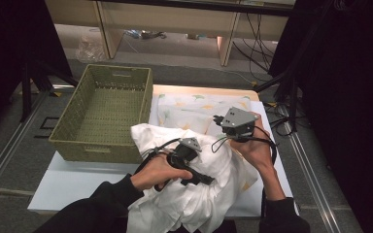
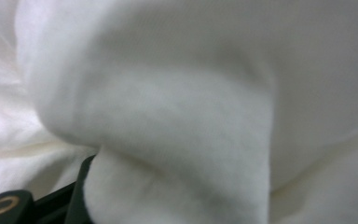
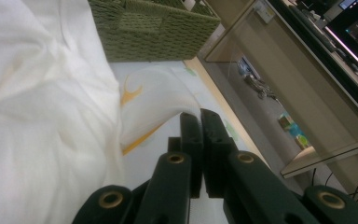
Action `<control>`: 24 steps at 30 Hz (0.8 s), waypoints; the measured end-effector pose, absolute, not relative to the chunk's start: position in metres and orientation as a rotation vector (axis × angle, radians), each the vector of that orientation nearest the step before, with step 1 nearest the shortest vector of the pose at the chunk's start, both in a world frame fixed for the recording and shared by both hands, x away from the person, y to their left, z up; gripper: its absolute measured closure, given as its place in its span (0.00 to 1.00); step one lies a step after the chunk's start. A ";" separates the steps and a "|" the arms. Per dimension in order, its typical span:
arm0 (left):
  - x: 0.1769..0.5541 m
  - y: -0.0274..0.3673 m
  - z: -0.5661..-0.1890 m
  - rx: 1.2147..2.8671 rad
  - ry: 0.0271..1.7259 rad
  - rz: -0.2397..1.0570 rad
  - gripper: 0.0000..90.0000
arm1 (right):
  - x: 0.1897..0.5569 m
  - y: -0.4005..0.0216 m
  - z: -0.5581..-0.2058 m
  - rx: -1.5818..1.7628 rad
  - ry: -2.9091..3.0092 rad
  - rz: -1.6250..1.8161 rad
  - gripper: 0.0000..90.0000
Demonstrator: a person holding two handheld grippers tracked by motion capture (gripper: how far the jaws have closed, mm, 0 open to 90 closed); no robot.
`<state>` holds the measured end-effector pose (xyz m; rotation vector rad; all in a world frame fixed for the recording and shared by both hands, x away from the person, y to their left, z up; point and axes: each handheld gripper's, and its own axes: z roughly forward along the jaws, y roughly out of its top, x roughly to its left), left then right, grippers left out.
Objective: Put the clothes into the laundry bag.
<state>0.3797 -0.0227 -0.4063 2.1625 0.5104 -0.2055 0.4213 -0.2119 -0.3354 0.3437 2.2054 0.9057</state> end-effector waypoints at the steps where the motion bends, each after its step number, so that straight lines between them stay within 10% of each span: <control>1: 0.387 -0.028 -0.416 2.173 0.551 -0.200 0.50 | 0.420 -0.211 -0.336 0.363 2.213 0.898 1.00; 12: 0.395 -0.029 -0.425 2.162 0.651 -0.187 0.26 | 0.418 -0.210 -0.339 0.324 2.232 0.875 1.00; 17: 0.393 -0.021 -0.418 2.155 0.600 -0.078 0.56 | 0.415 -0.212 -0.339 0.340 2.245 0.880 1.00; 24: 0.412 0.010 -0.403 2.112 0.761 0.064 0.56 | 0.407 -0.208 -0.335 0.308 2.271 0.864 1.00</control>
